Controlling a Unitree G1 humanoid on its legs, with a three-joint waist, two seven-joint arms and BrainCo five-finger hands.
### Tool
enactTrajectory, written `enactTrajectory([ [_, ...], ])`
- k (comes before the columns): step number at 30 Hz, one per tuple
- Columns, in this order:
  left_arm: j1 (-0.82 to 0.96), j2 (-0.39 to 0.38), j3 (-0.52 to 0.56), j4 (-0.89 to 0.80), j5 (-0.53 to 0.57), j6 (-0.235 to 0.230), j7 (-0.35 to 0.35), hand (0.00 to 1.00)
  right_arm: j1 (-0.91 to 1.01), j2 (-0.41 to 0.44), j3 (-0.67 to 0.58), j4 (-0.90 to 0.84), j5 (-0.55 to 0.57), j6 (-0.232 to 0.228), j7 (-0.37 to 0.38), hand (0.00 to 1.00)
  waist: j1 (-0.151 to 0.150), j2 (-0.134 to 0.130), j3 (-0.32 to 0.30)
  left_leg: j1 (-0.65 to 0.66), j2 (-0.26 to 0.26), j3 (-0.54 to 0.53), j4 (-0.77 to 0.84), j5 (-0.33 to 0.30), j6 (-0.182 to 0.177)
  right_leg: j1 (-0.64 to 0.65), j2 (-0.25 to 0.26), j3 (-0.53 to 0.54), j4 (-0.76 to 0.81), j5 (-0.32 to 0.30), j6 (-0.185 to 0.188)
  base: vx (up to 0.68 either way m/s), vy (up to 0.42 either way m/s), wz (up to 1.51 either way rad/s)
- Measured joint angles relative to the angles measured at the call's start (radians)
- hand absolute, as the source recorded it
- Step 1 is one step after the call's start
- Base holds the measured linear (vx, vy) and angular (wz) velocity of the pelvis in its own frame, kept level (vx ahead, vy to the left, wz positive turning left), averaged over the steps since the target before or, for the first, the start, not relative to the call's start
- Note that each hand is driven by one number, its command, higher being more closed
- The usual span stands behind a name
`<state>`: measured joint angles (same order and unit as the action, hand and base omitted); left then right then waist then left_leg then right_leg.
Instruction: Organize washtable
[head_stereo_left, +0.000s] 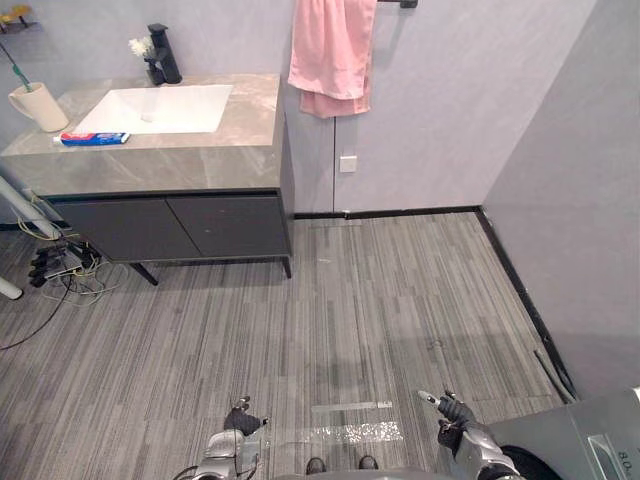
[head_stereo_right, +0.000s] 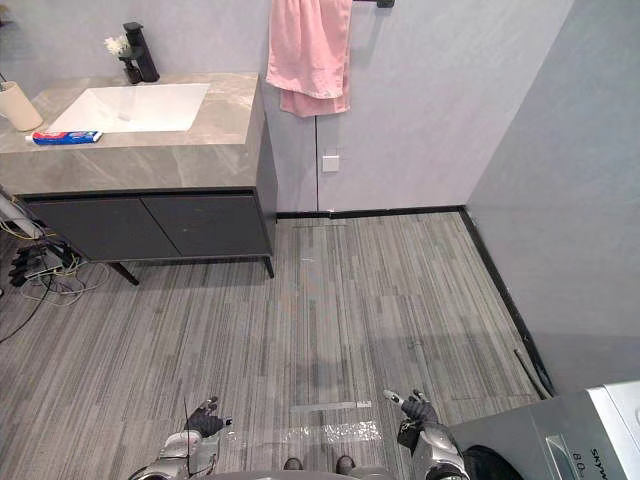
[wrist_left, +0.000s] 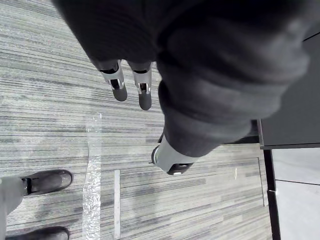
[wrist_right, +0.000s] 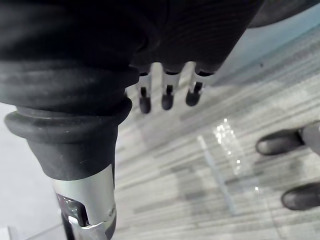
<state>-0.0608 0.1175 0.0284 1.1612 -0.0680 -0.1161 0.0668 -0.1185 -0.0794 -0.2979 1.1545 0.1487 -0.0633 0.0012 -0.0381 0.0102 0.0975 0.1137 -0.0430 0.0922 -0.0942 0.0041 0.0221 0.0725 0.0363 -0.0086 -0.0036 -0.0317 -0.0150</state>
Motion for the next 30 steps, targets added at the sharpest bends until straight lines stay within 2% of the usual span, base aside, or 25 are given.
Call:
enactTrajectory([
  [12, 0.041, -0.037, -0.023, 0.011, -0.002, -0.003, 0.002, 0.00, 0.046, 0.040, 0.012, 0.008, 0.020, 0.000, 0.001, 0.00, 0.000, 0.006, 0.003, 0.003, 0.001, 0.002, -0.007, -0.003, -0.005, 0.005, 0.000, 0.000, 0.002, -0.001, 0.003, -0.02, -0.007, 0.01],
  [16, 0.033, -0.037, -0.025, 0.009, -0.012, -0.005, 0.011, 0.00, 0.028, 0.033, 0.067, 0.007, 0.037, -0.003, -0.001, 0.00, 0.000, 0.006, 0.004, -0.047, 0.004, 0.022, -0.006, -0.001, -0.006, -0.052, 0.004, 0.019, 0.000, 0.013, 0.010, -0.01, -0.003, -0.16],
  [22, -0.001, -0.036, -0.025, -0.003, -0.012, -0.005, 0.027, 0.00, 0.014, 0.034, 0.069, 0.006, 0.056, -0.003, -0.018, 0.00, 0.002, 0.007, 0.008, -0.082, 0.005, 0.055, 0.000, 0.002, 0.000, -0.096, 0.007, 0.055, -0.005, 0.032, 0.003, 0.03, 0.010, -0.18],
  [24, -0.022, -0.035, -0.025, -0.024, -0.014, -0.007, 0.027, 0.00, -0.010, 0.034, 0.067, 0.005, 0.056, -0.003, -0.019, 0.00, 0.004, 0.011, 0.034, -0.076, 0.010, 0.068, 0.000, 0.000, 0.002, -0.115, 0.013, 0.067, 0.041, 0.018, 0.012, 0.04, 0.009, -0.21],
  [27, -0.054, -0.033, -0.027, -0.055, -0.034, -0.009, 0.028, 0.00, -0.054, 0.043, 0.069, -0.004, 0.056, -0.005, -0.019, 0.00, 0.004, 0.018, 0.087, -0.074, 0.026, 0.092, 0.001, -0.004, -0.001, -0.205, 0.031, 0.070, 0.213, -0.012, 0.040, -0.02, -0.005, -0.23],
  [28, -0.078, -0.033, -0.029, -0.058, -0.036, -0.009, 0.028, 0.00, -0.068, 0.051, 0.068, -0.015, 0.056, -0.005, -0.019, 0.00, 0.001, 0.018, 0.112, -0.071, 0.035, 0.090, 0.016, -0.024, 0.019, -0.239, 0.035, 0.062, 0.292, -0.027, 0.055, -0.03, -0.024, -0.14],
  [30, -0.102, -0.029, -0.039, -0.066, -0.037, -0.008, 0.029, 0.00, -0.076, 0.056, 0.068, -0.029, 0.059, -0.005, -0.019, 0.00, 0.002, 0.014, 0.156, -0.061, 0.043, 0.087, 0.040, -0.049, 0.029, -0.290, 0.021, 0.014, 0.347, -0.068, 0.026, -0.03, -0.024, -0.08],
])
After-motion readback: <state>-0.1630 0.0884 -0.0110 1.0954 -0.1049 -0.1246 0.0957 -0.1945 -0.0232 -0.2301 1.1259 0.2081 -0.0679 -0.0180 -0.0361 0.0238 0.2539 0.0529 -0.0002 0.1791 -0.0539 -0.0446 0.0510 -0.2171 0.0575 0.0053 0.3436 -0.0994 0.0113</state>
